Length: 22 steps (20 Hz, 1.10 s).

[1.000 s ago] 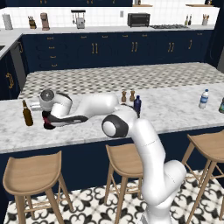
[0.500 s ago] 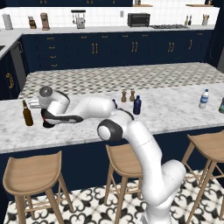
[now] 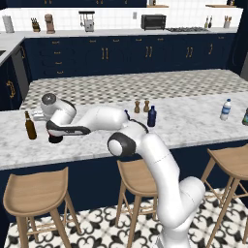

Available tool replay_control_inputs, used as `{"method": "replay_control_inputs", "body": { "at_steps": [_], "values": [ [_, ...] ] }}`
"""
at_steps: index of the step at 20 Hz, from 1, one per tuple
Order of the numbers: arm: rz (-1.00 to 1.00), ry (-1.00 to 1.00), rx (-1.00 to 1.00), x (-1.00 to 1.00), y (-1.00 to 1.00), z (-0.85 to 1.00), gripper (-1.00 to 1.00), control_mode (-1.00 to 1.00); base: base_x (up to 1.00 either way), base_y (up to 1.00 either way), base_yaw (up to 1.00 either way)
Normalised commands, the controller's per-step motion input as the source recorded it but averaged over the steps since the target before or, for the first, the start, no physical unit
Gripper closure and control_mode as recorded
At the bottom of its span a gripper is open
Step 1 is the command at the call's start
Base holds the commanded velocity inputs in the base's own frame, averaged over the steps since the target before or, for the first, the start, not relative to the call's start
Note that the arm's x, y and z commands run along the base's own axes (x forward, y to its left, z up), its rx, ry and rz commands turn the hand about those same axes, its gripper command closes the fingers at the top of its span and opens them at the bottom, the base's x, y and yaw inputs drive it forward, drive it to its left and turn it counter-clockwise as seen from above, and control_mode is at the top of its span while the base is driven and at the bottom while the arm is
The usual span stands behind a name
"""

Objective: Move the plastic bottles in the middle to the plastics group, and the glass bottles in the middle to the glass group.

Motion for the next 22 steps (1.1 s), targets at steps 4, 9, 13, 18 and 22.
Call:
{"method": "replay_control_inputs", "body": {
  "at_steps": [4,9,13,18,22],
  "values": [
    [0.0,0.0,0.0,0.0,0.0,0.0,-1.0,-1.0,0.0,0.0,0.0],
    [0.0,0.0,0.0,0.0,0.0,-0.02,-1.0,-1.0,0.0,0.0,0.0],
    [0.0,0.0,0.0,-0.02,0.0,0.02,-1.0,-1.0,0.0,0.0,0.0],
    [0.0,0.0,0.0,-0.17,0.0,0.24,-1.0,-1.0,0.0,0.0,0.0],
    [0.01,0.0,0.0,-0.53,-0.11,0.49,-1.0,-1.0,0.0,0.0,0.0]
  ]
}}
